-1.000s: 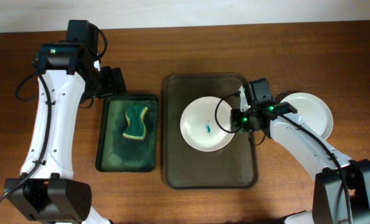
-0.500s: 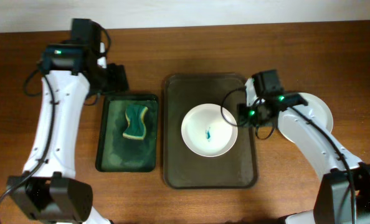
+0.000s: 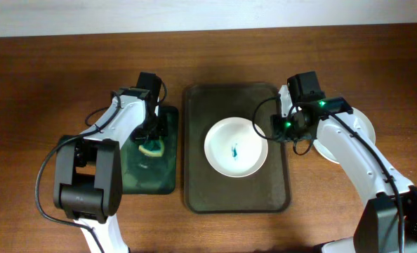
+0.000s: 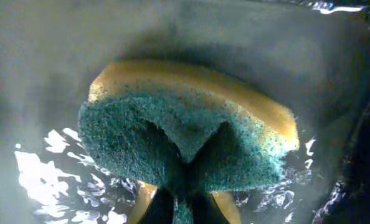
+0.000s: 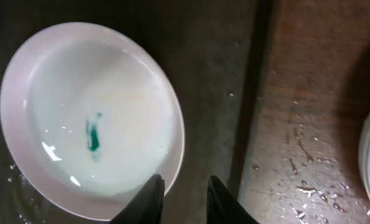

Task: Clean dirty plates on tray and stack at the side

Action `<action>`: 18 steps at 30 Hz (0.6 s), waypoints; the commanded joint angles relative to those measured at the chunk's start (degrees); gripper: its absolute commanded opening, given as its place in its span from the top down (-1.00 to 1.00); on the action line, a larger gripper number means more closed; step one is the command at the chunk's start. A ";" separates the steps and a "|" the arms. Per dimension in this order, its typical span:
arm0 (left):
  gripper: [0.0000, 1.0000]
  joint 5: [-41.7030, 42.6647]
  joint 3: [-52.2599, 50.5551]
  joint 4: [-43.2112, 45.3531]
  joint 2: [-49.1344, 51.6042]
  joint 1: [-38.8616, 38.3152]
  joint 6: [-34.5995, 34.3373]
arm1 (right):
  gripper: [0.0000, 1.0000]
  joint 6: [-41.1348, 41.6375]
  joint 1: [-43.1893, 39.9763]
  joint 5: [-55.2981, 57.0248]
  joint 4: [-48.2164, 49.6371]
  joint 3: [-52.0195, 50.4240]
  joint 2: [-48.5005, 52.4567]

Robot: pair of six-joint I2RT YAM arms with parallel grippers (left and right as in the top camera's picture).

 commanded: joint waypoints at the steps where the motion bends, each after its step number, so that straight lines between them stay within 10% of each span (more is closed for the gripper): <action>1: 1.00 0.57 2.80 -4.48 1.38 0.22 0.15 | 0.50 1.09 -3.02 1.51 -0.09 -0.02 0.02; 13: 1.00 -2.01 -1.92 -0.90 -2.12 0.20 -2.93 | 0.42 -5.18 -4.92 -7.37 -0.22 -0.35 9.35; 18: 1.00 3.32 12.68 -14.56 -2.86 0.20 -1.31 | 0.43 -7.52 -2.95 -12.48 2.19 -0.35 13.16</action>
